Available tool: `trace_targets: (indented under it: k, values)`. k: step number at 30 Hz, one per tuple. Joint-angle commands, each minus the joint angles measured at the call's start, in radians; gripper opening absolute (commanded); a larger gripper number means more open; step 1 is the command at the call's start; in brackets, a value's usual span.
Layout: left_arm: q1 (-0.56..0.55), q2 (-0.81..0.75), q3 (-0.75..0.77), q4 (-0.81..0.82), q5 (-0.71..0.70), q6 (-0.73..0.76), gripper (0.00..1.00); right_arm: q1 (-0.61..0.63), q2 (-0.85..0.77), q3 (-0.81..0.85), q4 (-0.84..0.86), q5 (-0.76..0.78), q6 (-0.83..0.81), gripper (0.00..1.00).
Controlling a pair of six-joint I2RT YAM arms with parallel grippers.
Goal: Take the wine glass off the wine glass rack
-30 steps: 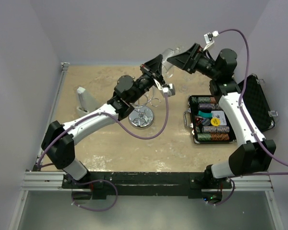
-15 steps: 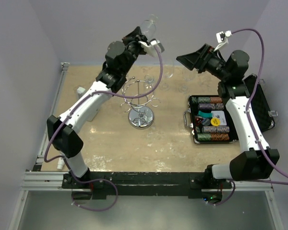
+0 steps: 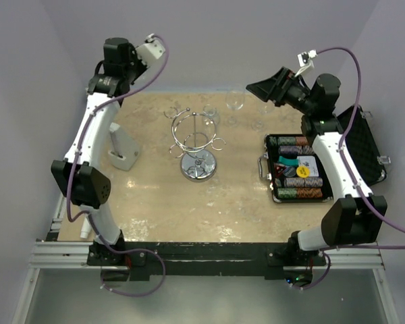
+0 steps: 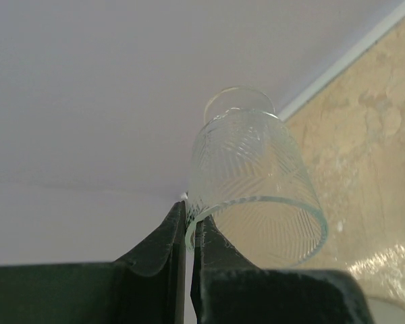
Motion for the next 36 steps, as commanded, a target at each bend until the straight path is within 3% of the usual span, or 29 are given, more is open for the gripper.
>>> trace_targets:
  k: [1,4,10,18,36]
  values:
    - [0.1,0.072,0.16,-0.303,0.133,-0.169,0.0,-0.005,-0.008,-0.012,0.062,0.012,-0.011,0.98]
    - [0.15,0.154,0.232,-0.43,0.235,-0.238,0.0,-0.006,-0.007,-0.018,0.056,0.011,-0.013,0.98]
    - [0.19,0.265,0.255,-0.502,0.31,-0.273,0.0,-0.006,-0.01,-0.029,0.053,0.012,-0.017,0.98]
    - [0.19,0.426,0.361,-0.606,0.223,-0.169,0.0,-0.011,-0.027,-0.044,0.039,0.032,-0.034,0.98]
    - [0.186,0.509,0.398,-0.694,0.157,-0.095,0.0,-0.021,0.002,-0.046,0.039,0.034,-0.033,0.98]
